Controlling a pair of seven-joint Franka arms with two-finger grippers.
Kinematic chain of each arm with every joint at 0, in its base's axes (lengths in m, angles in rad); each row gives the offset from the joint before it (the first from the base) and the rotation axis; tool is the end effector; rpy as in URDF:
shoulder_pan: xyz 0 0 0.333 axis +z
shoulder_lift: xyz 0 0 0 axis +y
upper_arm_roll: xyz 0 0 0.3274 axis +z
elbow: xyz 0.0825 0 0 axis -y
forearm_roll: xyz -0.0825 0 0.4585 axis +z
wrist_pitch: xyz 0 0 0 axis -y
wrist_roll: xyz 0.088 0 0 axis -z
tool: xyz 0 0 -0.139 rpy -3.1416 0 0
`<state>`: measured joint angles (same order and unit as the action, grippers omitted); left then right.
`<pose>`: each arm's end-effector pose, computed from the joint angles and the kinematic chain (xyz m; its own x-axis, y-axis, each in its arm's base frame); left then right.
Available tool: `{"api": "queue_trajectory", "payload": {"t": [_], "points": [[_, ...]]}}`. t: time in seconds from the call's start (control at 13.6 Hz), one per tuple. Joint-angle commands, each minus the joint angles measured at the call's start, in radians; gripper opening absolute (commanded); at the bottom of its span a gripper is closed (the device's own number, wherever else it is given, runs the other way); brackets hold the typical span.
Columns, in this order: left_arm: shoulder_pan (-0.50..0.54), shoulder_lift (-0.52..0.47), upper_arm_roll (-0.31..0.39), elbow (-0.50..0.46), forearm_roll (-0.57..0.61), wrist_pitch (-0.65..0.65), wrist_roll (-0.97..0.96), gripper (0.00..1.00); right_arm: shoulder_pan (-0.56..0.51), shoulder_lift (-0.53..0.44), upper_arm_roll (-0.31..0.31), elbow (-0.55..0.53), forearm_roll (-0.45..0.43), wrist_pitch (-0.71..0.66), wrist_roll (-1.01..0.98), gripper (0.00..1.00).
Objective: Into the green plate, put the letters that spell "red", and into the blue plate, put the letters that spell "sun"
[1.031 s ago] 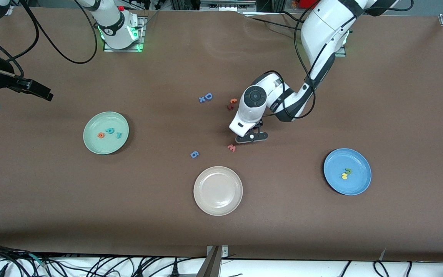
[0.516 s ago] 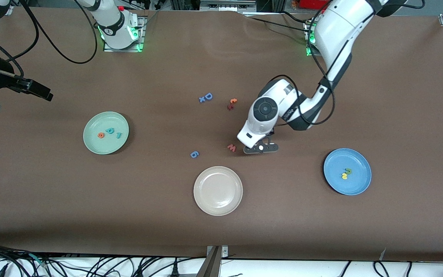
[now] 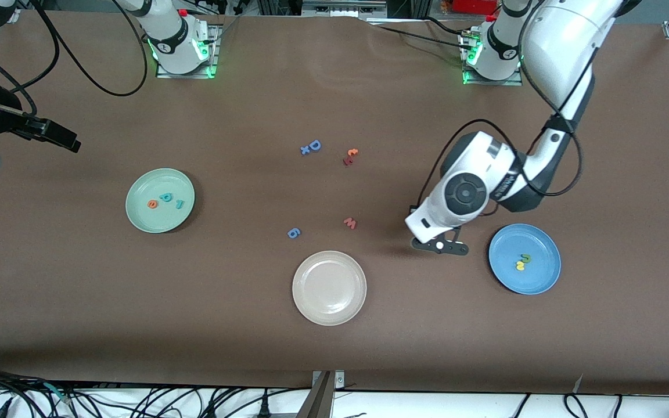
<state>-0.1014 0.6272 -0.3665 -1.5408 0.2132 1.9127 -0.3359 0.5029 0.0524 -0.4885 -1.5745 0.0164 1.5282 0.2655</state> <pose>0.6800 -0.2907 0.2269 0.9628 -0.1746 -0.2061 -0.1865 -0.9817 -0.0393 0.6342 0.0176 0.5691 0.9645 -0.2495 -0.0870 -0.2476 -0.9683 0.0322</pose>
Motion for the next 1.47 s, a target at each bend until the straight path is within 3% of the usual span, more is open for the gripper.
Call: {"api": "queue_trajectory", "payload": {"t": [0.0,0.37,0.52,1.18,1.33,1.4], "points": [[0.061,-0.035,0.001,-0.010,-0.011,-0.061,0.161,0.01,0.003,-0.014,-0.001,0.008,0.004,0.001,-0.014,1.00],[0.153,-0.046,0.081,-0.010,0.046,-0.073,0.543,0.01,0.003,-0.008,-0.007,0.034,0.005,0.001,-0.014,1.00],[0.178,-0.047,0.083,-0.010,0.133,-0.069,0.567,0.00,0.003,-0.008,-0.010,0.037,0.007,0.007,-0.012,1.00],[0.235,0.023,0.132,-0.009,0.130,0.109,0.568,0.04,0.003,-0.008,-0.005,0.037,0.005,0.007,-0.019,1.00],[0.236,0.040,0.135,0.004,0.056,0.129,0.535,0.09,0.003,-0.008,-0.005,0.037,0.005,0.007,-0.019,1.00],[0.236,0.043,0.144,0.005,0.019,0.129,0.535,0.25,0.003,-0.006,-0.004,0.037,0.004,0.006,-0.019,1.00]]}}
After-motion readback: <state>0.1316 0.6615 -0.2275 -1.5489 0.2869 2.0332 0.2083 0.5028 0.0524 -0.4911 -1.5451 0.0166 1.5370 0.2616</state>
